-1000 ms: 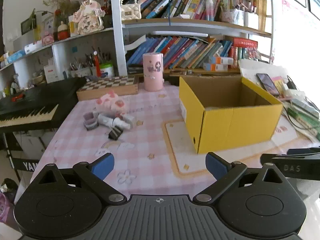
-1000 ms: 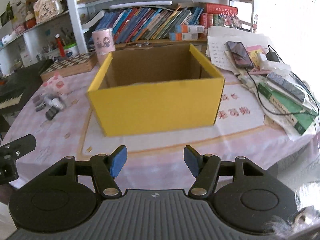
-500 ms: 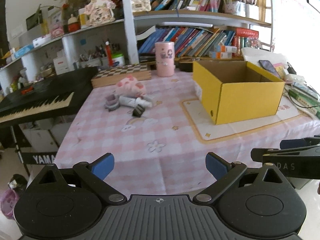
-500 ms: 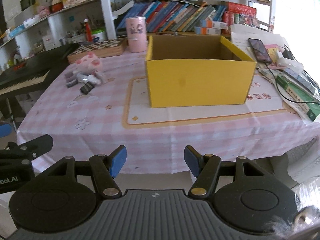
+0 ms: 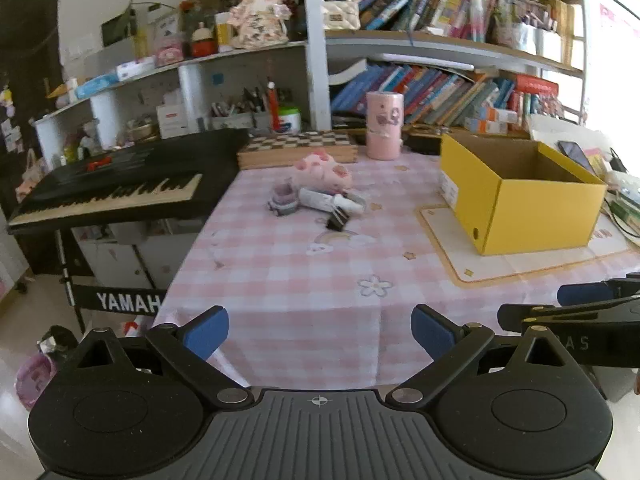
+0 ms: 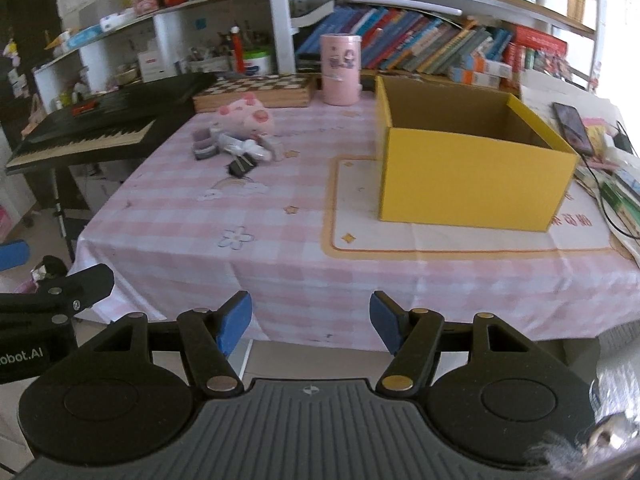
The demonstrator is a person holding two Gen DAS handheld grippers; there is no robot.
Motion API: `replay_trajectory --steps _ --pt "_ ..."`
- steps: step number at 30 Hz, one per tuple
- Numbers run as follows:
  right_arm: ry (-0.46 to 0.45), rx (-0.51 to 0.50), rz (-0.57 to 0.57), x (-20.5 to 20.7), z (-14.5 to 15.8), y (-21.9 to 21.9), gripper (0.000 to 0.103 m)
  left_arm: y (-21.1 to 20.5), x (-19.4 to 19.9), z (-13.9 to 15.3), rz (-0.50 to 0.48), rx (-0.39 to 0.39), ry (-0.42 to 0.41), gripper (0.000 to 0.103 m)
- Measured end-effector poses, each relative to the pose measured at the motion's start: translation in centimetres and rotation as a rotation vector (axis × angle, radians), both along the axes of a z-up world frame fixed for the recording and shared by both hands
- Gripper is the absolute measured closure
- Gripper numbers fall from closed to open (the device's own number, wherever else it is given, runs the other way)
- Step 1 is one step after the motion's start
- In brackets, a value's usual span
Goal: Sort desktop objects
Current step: 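Withdraw both tools from the box back toward the remaining objects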
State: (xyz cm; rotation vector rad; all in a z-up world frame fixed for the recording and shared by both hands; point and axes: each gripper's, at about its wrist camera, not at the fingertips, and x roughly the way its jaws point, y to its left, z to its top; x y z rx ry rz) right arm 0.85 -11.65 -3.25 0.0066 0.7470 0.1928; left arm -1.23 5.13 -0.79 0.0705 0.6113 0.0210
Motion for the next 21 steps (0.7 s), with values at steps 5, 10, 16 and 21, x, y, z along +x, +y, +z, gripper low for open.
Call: replay_trajectory --steps 5,10,16,21 --pt "-0.015 -0.008 0.032 0.3 0.3 1.3 0.039 1.1 0.0 0.2 0.017 -0.003 -0.014 0.004" --pt "-0.031 -0.013 0.041 0.5 0.7 2.4 0.038 1.7 0.0 0.4 0.01 -0.001 -0.027 0.004" --pt "-0.039 -0.018 0.044 0.6 0.9 3.3 0.038 2.6 0.2 0.3 0.007 -0.011 -0.032 0.004" --pt "-0.03 -0.024 0.042 0.3 0.7 4.1 0.038 3.1 0.2 0.0 -0.016 -0.014 -0.018 0.004"
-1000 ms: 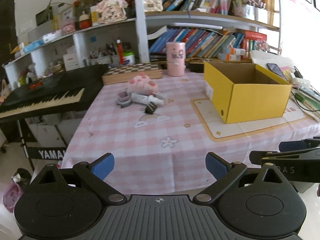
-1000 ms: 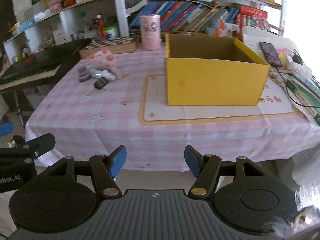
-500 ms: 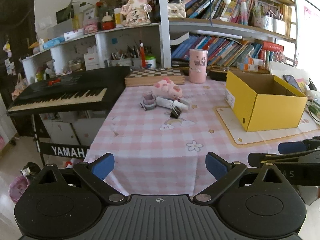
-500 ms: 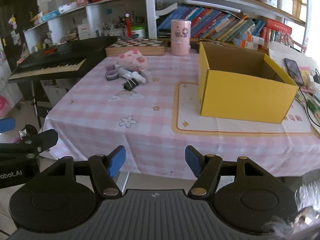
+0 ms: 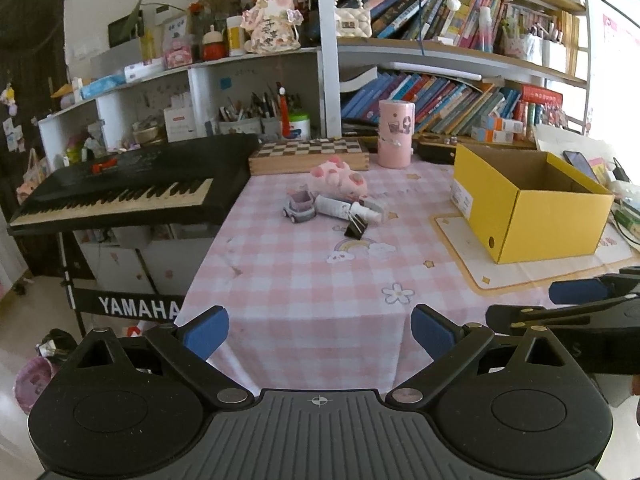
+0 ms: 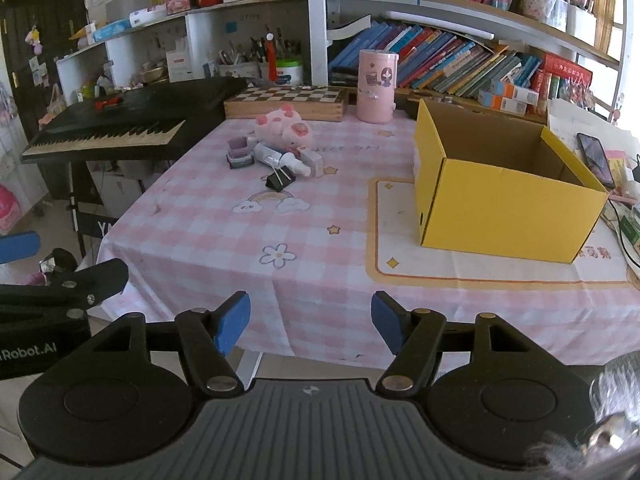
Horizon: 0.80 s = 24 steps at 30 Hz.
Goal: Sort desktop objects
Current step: 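Withdraw both tools from the box back toward the remaining objects, then grasp the small red-white box with the right gripper while the left grasps the black binder clip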
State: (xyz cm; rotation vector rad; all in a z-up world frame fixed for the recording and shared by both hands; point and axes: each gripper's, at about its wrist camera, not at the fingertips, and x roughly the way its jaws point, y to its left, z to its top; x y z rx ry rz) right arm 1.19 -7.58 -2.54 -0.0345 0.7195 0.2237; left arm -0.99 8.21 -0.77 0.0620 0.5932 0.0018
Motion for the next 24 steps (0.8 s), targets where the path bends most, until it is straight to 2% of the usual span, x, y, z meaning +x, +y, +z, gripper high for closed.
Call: replay_trajectory --steps 14,18,24 --pt "0.023 -0.018 0.018 2.8 -0.6 1.1 0.037 0.5 2.5 -0.8 -0.01 -0.004 0.023 0.004" --pt "0.017 -0.004 0.026 4.9 -0.8 1.5 0.037 0.7 4.0 -0.9 -0.005 0.018 0.024 0.004" --pt "0.023 -0.009 0.074 8.8 -0.9 2.5 0.037 1.7 7.5 -1.2 0.043 -0.011 0.048 0.004"
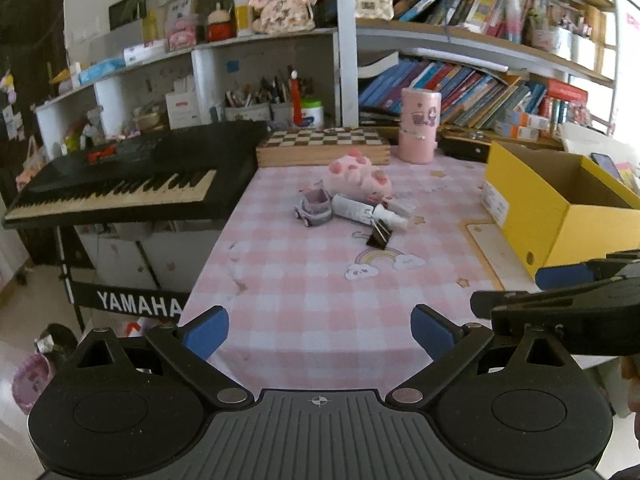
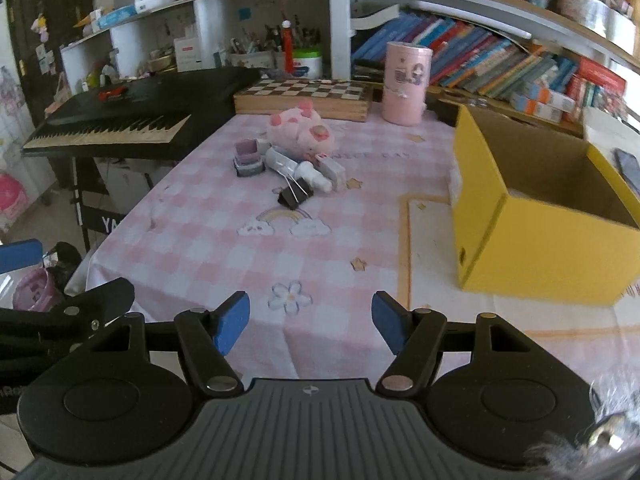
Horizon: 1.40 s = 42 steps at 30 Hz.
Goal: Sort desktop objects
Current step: 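Grasp the small red-white box with the right gripper while the left grasps the black binder clip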
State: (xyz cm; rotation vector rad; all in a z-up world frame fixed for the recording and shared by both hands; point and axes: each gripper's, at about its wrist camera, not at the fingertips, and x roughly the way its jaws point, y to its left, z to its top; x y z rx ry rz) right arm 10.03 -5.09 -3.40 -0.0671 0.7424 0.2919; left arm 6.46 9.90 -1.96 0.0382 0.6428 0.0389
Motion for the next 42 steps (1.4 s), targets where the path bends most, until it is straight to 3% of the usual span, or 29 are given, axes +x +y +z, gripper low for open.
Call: replay_trajectory --steps 13,20,23,26,31,42 --pt "0.021 0.006 0.056 9.9 0.1 -0.4 0.039 -0.4 8.0 -0.8 0.081 -0.019 0.046 0.006" --pt "0.028 0.022 0.076 15.3 0.0 -0.3 0.044 -1.2 12.6 -1.7 0.054 -0.049 0.096 0.043" --pt "0.053 0.039 0.075 17.4 -0.2 -0.4 0.057 -1.4 14.5 -2.3 0.054 -0.065 0.122 0.046" --pt "0.078 0.042 0.084 19.0 -0.7 -0.5 0.063 -1.5 16.6 -3.2 0.065 -0.083 0.152 0.046" --pt "0.093 0.029 0.091 20.6 -1.4 -0.7 0.063 -1.6 19.6 -4.5 0.068 -0.141 0.185 0.048" --pt "0.135 0.034 0.097 23.0 -2.4 -1.8 0.063 -3.2 23.8 -6.6 0.02 -0.201 0.219 0.067"
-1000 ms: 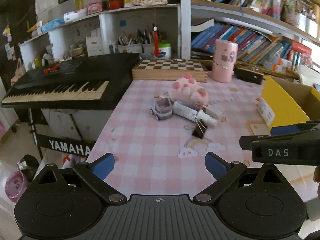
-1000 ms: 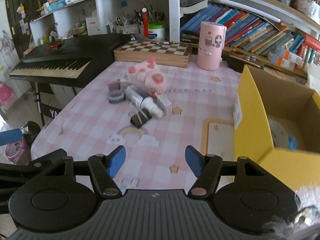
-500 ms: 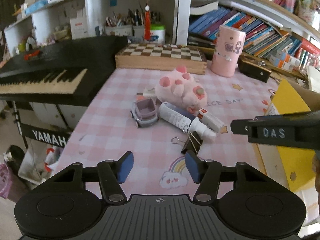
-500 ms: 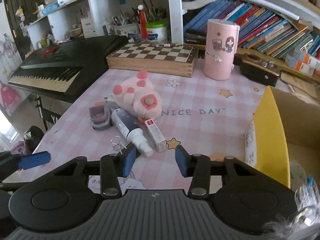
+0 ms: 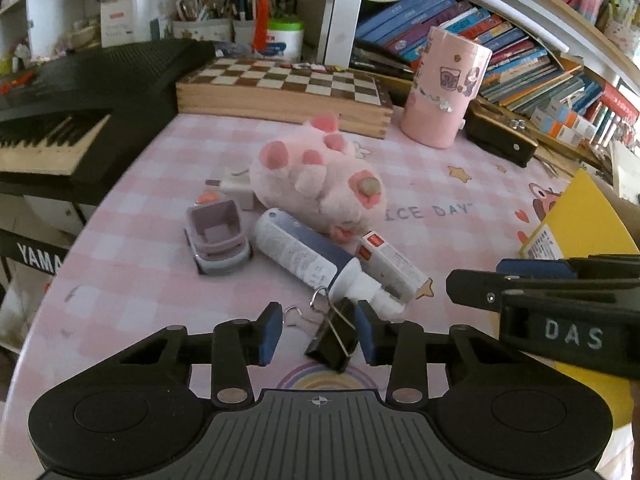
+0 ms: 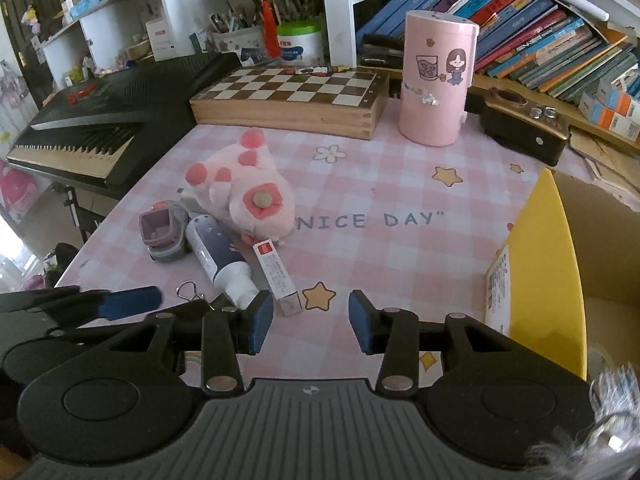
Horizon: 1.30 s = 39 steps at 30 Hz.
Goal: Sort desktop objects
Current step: 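Grasp the small red-white box with the right gripper while the left grasps the black binder clip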
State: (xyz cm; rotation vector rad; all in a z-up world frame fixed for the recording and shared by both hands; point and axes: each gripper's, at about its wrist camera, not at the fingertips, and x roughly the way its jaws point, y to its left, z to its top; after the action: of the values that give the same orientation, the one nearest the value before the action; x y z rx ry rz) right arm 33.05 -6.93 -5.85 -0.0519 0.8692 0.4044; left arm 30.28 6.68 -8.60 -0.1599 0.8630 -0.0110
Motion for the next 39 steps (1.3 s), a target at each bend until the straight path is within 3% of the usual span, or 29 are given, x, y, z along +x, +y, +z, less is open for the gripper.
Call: replay_trajectory --steps 4,6,8,12,18,21,26,31,39 --pt "0.008 0.001 0.019 0.6 -0.2 0.2 0.063 0.2 0.9 -0.6 0.016 -0.048 0.024 0.086" --pt "0.014 0.002 0.026 1.0 -0.4 0.5 0.064 0.2 0.9 -0.5 0.023 -0.056 0.018 0.089" --pt "0.022 0.007 0.033 1.3 -0.5 0.7 0.064 0.3 0.5 -0.2 0.013 -0.067 -0.009 0.098" --pt "0.045 0.02 0.056 2.2 -1.1 1.6 0.063 0.5 -0.8 0.8 0.011 -0.021 -0.043 0.103" --pt "0.038 -0.02 0.113 3.9 -2.1 3.7 0.065 2.8 -3.0 2.2 0.112 -0.035 -0.04 0.103" --pt "0.033 -0.058 0.141 4.6 -2.8 4.5 0.08 4.2 -4.4 2.9 0.174 -0.063 -0.044 0.103" --pt "0.059 -0.102 0.178 5.1 -4.3 5.2 0.089 5.2 -6.1 3.6 0.219 -0.068 -0.044 0.103" --pt "0.048 -0.052 0.136 4.7 -4.1 4.3 0.09 5.4 -6.7 4.3 0.226 -0.048 -0.059 0.103" --pt "-0.018 0.035 0.051 1.8 -0.3 1.6 0.09 5.2 -7.9 6.2 0.179 -0.044 -0.118 0.103"
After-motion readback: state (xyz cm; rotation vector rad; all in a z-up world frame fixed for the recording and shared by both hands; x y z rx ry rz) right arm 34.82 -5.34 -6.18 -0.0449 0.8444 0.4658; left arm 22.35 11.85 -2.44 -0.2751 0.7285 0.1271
